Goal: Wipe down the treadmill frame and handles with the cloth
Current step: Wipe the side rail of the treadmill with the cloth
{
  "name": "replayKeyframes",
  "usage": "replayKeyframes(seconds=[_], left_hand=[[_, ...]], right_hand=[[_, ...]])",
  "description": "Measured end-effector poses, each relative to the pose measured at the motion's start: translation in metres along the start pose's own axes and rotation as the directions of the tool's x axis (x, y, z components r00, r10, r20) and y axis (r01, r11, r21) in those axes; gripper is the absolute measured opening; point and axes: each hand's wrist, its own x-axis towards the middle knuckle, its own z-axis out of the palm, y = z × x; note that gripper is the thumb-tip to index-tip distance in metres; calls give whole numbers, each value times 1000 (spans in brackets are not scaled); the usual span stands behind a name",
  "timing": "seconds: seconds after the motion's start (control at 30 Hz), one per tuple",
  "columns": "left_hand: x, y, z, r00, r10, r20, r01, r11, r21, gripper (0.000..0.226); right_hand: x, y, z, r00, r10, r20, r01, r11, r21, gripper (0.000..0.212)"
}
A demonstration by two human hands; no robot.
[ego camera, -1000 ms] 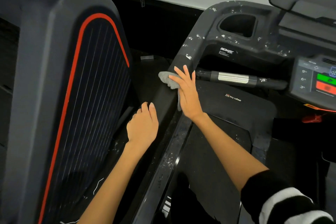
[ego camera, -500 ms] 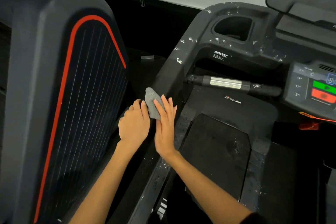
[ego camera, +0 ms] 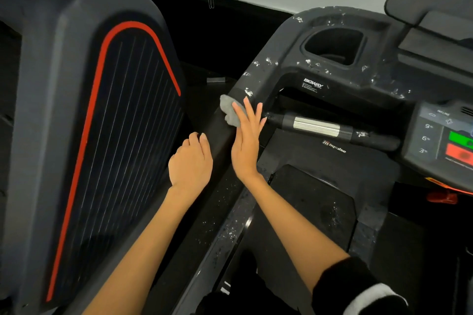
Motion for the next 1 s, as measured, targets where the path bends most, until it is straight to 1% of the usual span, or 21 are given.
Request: replayKeyframes(seconds=[0.07,0.13,0.17,0.2,0.23,0.3,0.37,0.4,0.43,0.47,0.5,0.57,0.63,0.7,0.77,0.83,0.9,1.0], left_hand=[[1,1,1,1000,-1,8,1,1000,10,43],[3,1,1,1000,-1,21,1,1000,27,42],[4,1,1,999,20,34,-21,999,45,42],[6,0,2,998,44,52,-48,996,76,42],[8,-1,2,997,44,61,-48,997,65,42],[12,1,0,996,40,80,-39,999,-9,41],[17,3,-2,991,46,126,-40,998,-44,40],[20,3,-3,988,25,152,-15,998,-66,41],[23,4,-4,986,3,168,13,995,-96,43],[24,4,-5,986,-4,169,24,993,-118,44],[25,4,-4,988,6,156,15,992,-129,43],[23,2,-3,993,39,112,-23,989,-144,42],[22,1,-1,996,37,83,-21,984,-175,43],[24,1,1,996,21,88,-5,985,-173,43],[24,2,0,994,15,104,4,984,-177,44],[24,3,-3,991,22,131,4,980,-198,45],[24,1,-5,987,32,156,4,974,-227,45],[24,-1,-8,983,44,177,4,965,-263,45]], right_hand=[[11,2,-4,1000,28,8,-28,999,28,52],[21,-2,-10,998,68,-2,-67,989,132,49],[26,-7,-15,996,82,-20,-76,977,199,48],[31,-11,-20,994,94,-50,-79,963,258,48],[37,-15,-25,989,115,-90,-83,949,304,48],[51,-17,-33,964,201,-173,-128,924,360,46],[66,-15,-35,931,313,-186,-231,903,362,45],[73,-11,-34,926,346,-151,-283,901,328,45],[77,-8,-31,932,350,-99,-315,912,262,46],[80,-5,-26,944,326,-45,-314,933,177,46],[82,-2,-21,961,276,-5,-275,958,80,45],[86,5,-14,990,132,41,-127,986,-112,43],[95,8,-12,994,15,104,13,965,-262,41],[106,5,-13,978,-58,201,126,930,-346,39],[114,-1,-10,941,-80,328,220,882,-416,43],[114,-10,-4,899,-59,435,285,831,-477,51],[109,-16,1,878,-40,478,308,811,-498,50],[89,-20,-1,868,-65,492,320,830,-456,42]])
